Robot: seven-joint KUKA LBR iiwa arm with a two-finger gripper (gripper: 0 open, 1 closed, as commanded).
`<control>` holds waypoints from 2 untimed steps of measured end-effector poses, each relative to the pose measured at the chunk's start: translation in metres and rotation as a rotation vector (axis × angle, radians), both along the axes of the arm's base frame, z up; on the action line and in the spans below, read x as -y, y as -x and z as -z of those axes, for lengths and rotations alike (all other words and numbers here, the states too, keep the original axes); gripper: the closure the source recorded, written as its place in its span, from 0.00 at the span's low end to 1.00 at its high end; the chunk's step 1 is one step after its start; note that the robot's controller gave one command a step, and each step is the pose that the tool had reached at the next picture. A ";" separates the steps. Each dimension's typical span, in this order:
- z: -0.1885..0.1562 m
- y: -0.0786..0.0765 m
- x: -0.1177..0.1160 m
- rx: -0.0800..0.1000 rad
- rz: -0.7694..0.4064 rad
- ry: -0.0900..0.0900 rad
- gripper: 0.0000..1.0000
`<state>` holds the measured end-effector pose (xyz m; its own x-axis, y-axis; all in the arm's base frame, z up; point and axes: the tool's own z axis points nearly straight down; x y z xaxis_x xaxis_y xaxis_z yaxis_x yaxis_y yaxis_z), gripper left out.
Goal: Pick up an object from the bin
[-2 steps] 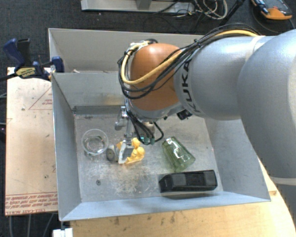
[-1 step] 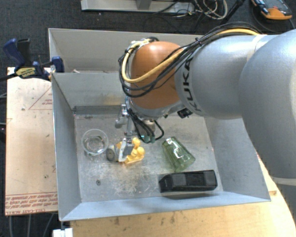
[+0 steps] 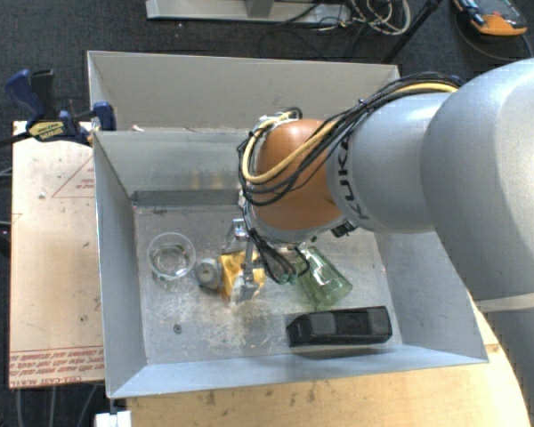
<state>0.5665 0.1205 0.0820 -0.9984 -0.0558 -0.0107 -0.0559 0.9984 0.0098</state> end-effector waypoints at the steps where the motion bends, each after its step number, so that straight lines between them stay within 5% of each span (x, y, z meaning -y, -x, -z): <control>1: 0.000 0.000 0.000 0.000 0.000 0.000 1.00; 2: -0.006 -0.006 0.005 -0.003 -0.057 0.005 1.00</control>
Offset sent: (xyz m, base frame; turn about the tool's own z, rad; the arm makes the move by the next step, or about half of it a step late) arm 0.0533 -0.0330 0.0683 -0.2847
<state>0.5728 0.1154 0.0875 -0.9937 -0.1122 -0.0070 -0.1123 0.9937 0.0055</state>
